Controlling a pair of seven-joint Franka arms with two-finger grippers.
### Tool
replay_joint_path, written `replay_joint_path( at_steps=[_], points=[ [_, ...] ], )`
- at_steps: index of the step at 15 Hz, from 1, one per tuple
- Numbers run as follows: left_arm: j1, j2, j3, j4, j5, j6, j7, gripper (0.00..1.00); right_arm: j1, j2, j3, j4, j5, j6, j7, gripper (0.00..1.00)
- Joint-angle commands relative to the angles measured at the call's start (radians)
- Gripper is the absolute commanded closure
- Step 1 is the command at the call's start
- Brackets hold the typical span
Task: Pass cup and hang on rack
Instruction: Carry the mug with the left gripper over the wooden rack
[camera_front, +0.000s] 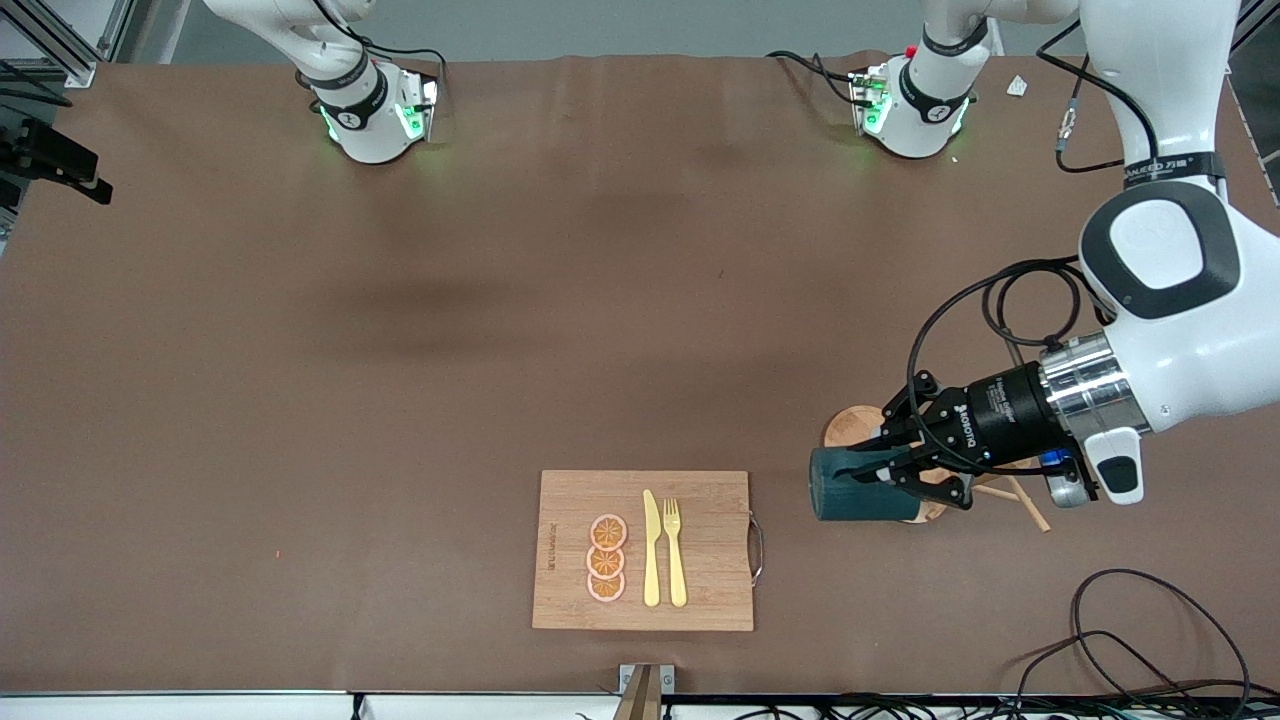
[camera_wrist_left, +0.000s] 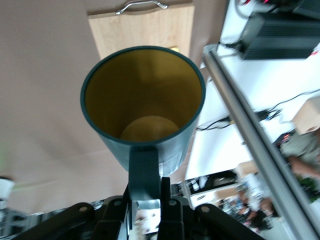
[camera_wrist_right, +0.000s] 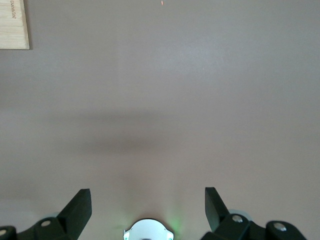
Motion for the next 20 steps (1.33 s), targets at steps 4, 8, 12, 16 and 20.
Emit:
replay_joint_path(
  at_steps=[4,8,12,16,20],
  points=[
    [0.136,0.046,-0.009,-0.013,-0.155,-0.271,0.218,1.00,-0.009,-0.030,0.007,-0.023,0.003,0.000,-0.012,0.00],
    [0.156,0.073,-0.009,-0.021,-0.161,-0.339,0.257,1.00,-0.009,-0.030,0.007,-0.023,0.003,0.000,-0.012,0.00],
    [0.180,0.099,-0.008,-0.025,-0.162,-0.400,0.264,1.00,-0.009,-0.030,0.005,-0.023,0.002,0.000,-0.012,0.00],
    [0.213,0.112,-0.008,-0.027,-0.160,-0.423,0.292,1.00,-0.009,-0.030,0.005,-0.023,0.000,-0.001,-0.012,0.00],
    [0.236,0.129,-0.008,-0.028,-0.166,-0.446,0.315,1.00,-0.007,-0.030,0.007,-0.022,-0.005,0.000,-0.016,0.00]
  ],
)
